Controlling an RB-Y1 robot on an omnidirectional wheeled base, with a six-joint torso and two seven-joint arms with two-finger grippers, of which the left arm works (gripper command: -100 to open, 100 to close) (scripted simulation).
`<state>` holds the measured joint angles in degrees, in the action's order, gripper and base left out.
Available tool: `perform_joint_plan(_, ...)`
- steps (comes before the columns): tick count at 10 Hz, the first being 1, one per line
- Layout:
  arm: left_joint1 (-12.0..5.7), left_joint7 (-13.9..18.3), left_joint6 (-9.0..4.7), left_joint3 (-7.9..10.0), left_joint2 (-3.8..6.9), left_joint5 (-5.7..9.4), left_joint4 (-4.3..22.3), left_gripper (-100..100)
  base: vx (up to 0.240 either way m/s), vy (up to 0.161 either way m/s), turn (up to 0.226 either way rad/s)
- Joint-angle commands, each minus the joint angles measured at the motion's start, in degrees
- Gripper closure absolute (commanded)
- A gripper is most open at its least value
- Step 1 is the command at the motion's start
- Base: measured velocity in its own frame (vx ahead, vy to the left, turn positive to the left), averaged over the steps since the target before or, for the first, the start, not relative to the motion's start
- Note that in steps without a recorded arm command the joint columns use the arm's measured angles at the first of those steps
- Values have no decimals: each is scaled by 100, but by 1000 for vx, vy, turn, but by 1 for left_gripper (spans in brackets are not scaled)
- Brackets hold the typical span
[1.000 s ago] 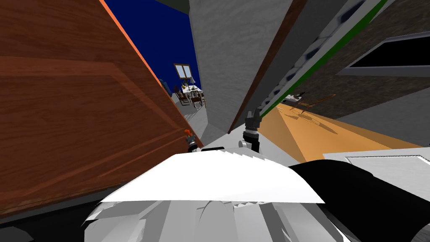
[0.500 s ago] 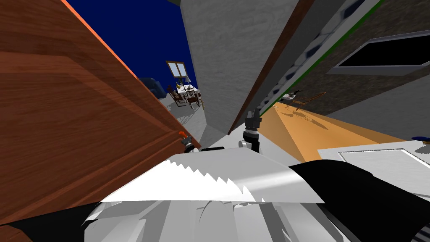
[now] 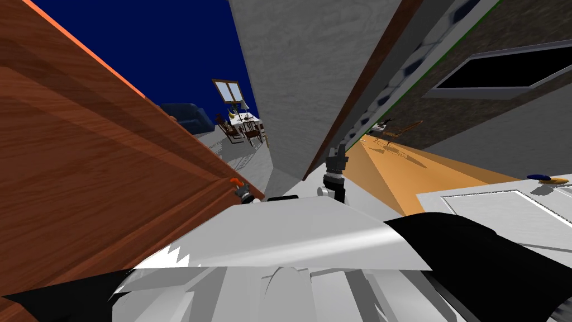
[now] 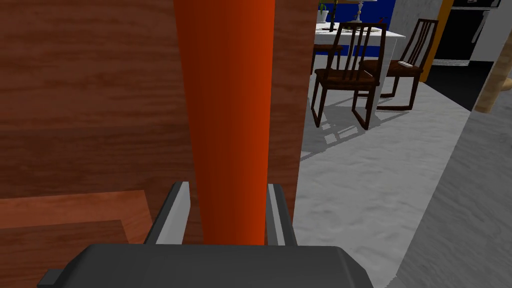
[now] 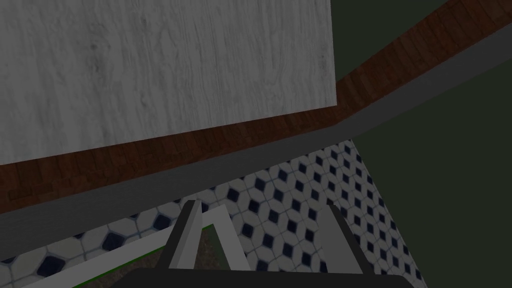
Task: Push the door open
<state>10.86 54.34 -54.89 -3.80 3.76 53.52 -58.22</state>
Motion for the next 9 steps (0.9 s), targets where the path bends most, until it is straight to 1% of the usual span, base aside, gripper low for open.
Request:
perform_joint_plan(1,-37,55,-204,109,42,41,171,100,95,31,-34)
perform_joint_plan(2,32,27,-245,225,46,147,117,100,108,30,-111)
perform_joint_plan(6,169,-29,-326,454,37,358,8,100,103,37,-75)
perform_joint_plan(7,236,-56,-366,567,26,462,-45,100,128,42,-124)
perform_joint_plan(8,236,-56,-366,567,26,462,-45,100,110,37,-49)
perform_joint_plan(9,269,-69,-385,621,18,512,-71,100,80,43,-28)
